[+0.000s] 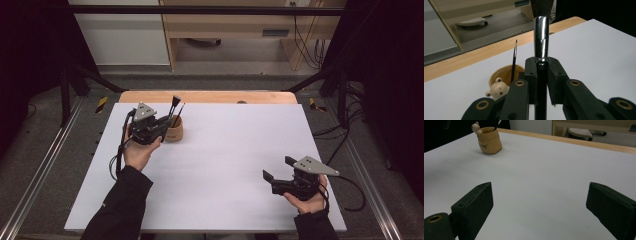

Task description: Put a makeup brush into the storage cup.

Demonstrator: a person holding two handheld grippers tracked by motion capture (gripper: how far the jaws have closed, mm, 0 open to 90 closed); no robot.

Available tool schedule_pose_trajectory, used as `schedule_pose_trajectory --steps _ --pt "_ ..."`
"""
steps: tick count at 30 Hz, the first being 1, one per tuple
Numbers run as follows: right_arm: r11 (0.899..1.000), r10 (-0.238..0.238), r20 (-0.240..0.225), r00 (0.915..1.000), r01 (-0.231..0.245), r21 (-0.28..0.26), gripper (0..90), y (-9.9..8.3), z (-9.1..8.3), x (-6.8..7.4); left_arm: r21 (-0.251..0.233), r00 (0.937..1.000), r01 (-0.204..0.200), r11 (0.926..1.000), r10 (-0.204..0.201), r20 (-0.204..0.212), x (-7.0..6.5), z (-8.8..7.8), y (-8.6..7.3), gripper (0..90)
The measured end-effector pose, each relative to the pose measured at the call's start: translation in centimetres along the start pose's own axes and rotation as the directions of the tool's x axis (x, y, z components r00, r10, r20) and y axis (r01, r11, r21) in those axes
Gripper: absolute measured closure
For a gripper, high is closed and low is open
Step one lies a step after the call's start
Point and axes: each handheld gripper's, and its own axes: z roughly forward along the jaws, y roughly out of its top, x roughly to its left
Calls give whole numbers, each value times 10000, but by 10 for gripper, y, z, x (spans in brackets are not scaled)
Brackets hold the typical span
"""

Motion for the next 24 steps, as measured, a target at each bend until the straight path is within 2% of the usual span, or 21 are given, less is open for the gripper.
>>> schedule_pose_trajectory --steps 3,24 --pt "10000 -5 -6 10000 5 -12 78 0 0 0 -92 9999 125 9999 -126 -30 1 3 1 788" --pt "9998 132 55 9999 -131 -126 71 1 -3 -3 -486 9992 284 9984 -297 -260 9 19 18 788"
